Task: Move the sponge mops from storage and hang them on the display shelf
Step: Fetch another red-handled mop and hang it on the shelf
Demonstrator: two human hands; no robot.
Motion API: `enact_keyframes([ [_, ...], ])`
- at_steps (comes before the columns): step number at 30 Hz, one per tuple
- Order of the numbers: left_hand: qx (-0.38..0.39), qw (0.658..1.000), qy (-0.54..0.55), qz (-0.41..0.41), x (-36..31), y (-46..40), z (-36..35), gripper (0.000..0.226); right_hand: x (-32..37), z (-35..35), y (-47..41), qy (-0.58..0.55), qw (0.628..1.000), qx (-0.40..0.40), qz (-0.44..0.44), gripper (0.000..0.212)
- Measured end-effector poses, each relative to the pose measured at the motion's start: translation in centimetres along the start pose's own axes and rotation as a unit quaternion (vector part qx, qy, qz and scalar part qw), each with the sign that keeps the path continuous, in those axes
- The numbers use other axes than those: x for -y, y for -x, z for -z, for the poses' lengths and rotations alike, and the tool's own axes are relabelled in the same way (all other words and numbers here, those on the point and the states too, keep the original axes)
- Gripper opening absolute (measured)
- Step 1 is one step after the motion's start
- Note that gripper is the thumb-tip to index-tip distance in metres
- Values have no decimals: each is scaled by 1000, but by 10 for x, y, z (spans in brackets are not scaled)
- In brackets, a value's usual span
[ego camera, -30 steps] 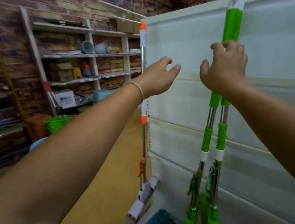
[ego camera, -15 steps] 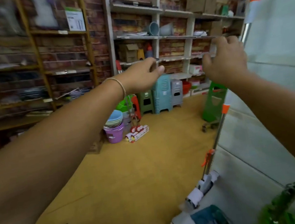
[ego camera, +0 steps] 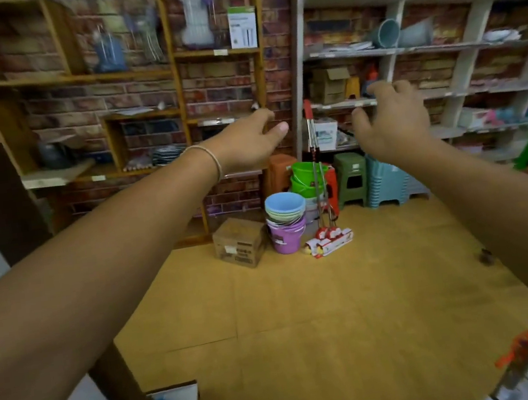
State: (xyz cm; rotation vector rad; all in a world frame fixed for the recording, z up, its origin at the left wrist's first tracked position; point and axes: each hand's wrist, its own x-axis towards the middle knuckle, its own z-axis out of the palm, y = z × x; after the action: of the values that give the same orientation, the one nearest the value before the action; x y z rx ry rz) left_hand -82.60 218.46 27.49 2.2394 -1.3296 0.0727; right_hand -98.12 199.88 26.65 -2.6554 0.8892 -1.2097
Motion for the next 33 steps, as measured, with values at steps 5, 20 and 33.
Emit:
enact_keyframes([
  [5, -6, 1000, 2, 15, 23, -72, -14, 63, -15, -42, -61, -17, 999, 27, 24, 53],
  [20, -11, 1000, -16, -8, 55, -252, -61, 64, -68, -144, -201, -16, 997, 53, 46, 49],
  [33, 15, 993, -69, -93, 140, -443, -100, 63, -93, -265, -322, 52, 998, 37, 5, 49],
])
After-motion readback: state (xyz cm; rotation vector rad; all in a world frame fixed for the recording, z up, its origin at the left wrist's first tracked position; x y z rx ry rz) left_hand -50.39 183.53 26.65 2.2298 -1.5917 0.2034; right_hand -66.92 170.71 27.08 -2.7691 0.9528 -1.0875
